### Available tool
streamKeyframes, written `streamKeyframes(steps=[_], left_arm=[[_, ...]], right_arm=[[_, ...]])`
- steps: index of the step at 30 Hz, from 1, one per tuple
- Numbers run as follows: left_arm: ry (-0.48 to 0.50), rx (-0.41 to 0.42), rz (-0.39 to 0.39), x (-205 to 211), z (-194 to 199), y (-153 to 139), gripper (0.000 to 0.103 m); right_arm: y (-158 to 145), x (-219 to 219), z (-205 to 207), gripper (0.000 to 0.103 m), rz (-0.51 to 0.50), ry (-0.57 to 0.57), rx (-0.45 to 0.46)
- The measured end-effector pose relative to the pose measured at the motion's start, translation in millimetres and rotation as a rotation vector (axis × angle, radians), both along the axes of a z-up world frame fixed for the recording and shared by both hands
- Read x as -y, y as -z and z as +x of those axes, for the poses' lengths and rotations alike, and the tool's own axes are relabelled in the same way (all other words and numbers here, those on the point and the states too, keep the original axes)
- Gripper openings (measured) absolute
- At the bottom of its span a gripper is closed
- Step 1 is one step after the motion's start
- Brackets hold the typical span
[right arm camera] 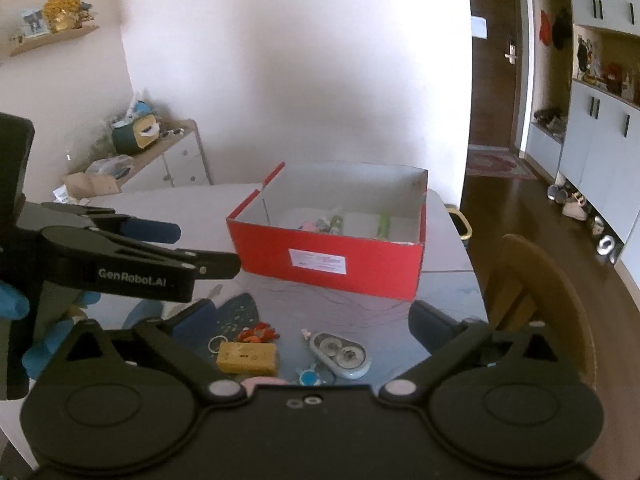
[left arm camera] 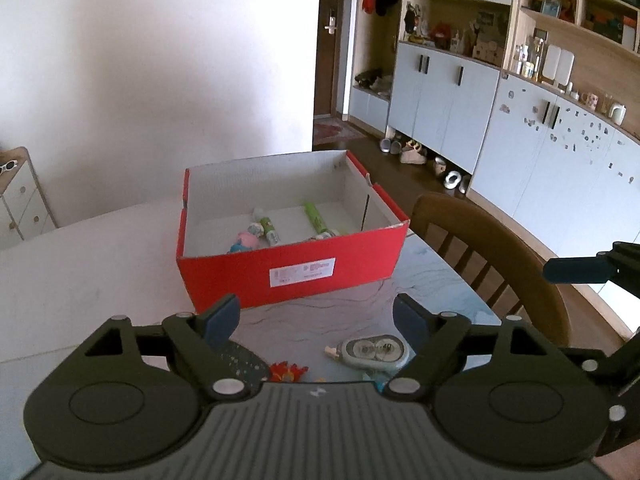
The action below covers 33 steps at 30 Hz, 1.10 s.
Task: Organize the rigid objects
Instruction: 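Withdraw both tools and move back over the remaining objects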
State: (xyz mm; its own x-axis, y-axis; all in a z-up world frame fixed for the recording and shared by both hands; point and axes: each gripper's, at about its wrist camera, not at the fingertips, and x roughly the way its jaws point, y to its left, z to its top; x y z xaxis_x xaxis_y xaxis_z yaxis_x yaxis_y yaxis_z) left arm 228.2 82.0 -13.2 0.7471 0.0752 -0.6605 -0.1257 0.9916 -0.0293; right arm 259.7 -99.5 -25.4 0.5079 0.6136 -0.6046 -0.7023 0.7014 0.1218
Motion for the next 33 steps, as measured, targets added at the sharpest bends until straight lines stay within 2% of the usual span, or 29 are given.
streamKeyframes(steps=[4, 10, 19, 30, 33], left_arm=[[-0.016, 0.013, 0.002, 1.6, -13.7, 9.4, 0.084], [-0.052, -0.028, -0.071, -6.8, -27.3, 32.1, 0.084], [-0.074, -0.072, -0.081, -16.1, -42.2, 66.3, 0.084], [0.012, -0.107, -0.1, -41.1, -44.6, 108.1, 0.084], [0.052, -0.112, -0.098, -44.4, -39.3, 117.4, 0.084]], right_arm=[[9.6, 7.8, -12.1, 0.103, 0.017, 0.004, 0.013], [32.3, 18.1, -21.9, 0.103, 0.01, 0.044, -0.01], [60.2, 21.8, -33.2, 0.102, -0.03, 0.065, -0.071], [89.9, -19.3, -61.8, 0.099, -0.09, -0.03, -0.123], [99.5, -31.0, -65.6, 0.094, -0.106, -0.053, -0.163]])
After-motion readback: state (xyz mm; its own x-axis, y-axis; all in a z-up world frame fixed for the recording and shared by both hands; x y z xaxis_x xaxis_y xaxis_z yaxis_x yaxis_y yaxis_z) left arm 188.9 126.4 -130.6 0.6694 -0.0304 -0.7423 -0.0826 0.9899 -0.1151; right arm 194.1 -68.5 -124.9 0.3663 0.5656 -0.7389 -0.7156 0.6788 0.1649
